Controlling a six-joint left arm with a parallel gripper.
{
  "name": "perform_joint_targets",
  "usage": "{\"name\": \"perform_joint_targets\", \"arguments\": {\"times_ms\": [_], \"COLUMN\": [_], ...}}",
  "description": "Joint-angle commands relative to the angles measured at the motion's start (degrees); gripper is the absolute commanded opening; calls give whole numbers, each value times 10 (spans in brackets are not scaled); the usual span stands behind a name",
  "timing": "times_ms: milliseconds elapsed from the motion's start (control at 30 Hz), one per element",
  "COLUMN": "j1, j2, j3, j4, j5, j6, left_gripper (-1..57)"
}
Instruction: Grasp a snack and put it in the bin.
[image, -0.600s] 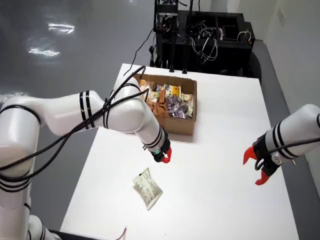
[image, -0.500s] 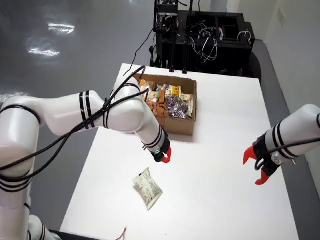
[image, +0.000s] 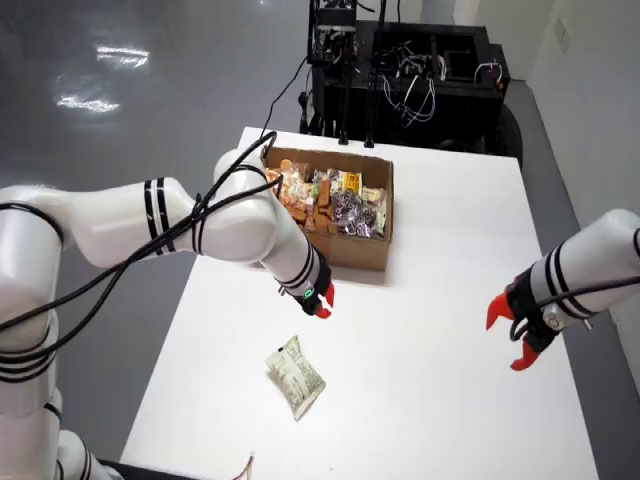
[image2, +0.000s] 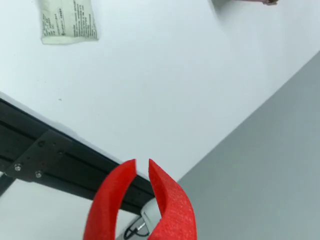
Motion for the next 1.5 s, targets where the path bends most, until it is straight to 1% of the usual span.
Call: {"name": "perform_joint_targets", "arguments": {"times_ms": [33,100,200,300,400,533,833,1100,1300,1500], "j1": [9,13,18,21,26,36,61,85,96,107], "j2": [13,23,40,56,70,89,141,215,284,306], "j3": [15,22,29,33,38,44,63,59,28,26], "j4": [2,2,2,3,4,5,9,15,21,29], "j5": [-9,-15,-32,-52,-73,-98,-153,-200,-209,-208], "j6": [-8,-8,-4,3,7,12,27,44,57,61], "left_gripper": [102,148,234,300,346,388,437,457,474,488]}}
